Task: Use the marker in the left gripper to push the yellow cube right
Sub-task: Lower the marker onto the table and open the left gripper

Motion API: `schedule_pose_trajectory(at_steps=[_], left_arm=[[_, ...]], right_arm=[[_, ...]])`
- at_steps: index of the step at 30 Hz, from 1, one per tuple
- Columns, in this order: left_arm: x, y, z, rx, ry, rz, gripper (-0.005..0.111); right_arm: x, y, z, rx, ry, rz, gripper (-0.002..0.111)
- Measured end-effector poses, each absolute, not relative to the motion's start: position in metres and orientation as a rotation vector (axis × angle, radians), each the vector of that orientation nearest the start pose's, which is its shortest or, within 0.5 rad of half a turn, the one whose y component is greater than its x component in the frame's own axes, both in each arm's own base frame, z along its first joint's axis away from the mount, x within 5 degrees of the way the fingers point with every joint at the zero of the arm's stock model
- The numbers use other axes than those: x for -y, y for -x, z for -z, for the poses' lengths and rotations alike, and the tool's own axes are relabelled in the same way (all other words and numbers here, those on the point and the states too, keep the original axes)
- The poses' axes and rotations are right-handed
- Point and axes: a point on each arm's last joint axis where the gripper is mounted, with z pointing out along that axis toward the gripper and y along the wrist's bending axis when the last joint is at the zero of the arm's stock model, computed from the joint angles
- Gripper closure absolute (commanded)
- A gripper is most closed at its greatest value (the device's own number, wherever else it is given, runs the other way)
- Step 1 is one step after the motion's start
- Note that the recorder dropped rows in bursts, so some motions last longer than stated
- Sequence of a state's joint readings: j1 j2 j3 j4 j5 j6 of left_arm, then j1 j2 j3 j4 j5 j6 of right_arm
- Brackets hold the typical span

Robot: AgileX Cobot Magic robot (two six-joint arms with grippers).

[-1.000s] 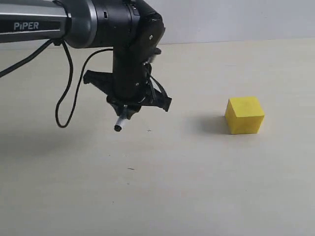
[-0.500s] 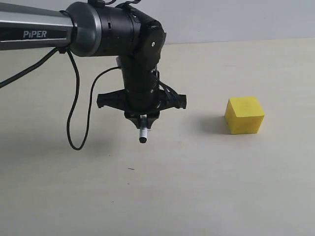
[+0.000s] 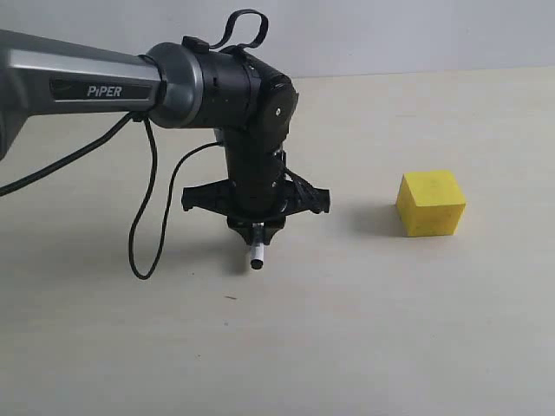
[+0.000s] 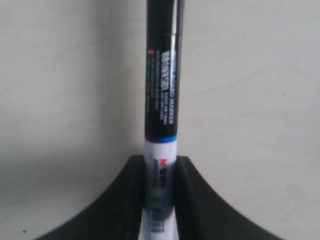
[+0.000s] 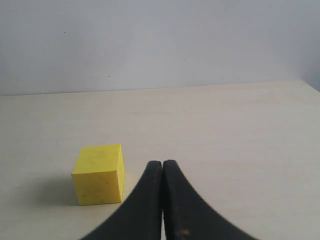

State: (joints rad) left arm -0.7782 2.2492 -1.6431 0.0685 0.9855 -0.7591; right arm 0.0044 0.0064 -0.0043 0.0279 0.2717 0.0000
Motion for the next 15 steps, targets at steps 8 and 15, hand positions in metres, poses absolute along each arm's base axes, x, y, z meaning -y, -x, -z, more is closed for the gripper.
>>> schedule_pose_trajectory(at_steps=[8, 15], left_arm=[[0.3072, -0.3188, -0.1217, -3.05, -0.071, 0.015, 0.107], [0.3072, -0.3188, -0.1217, -3.05, -0.053, 0.016, 0.091]], right_arm=[[-0.0009, -0.0552, -0.1897, -1.757, -0.014, -0.029, 0.108], [-0.0009, -0.0552, -0.1897, -1.757, -0.014, -0.029, 0.108]])
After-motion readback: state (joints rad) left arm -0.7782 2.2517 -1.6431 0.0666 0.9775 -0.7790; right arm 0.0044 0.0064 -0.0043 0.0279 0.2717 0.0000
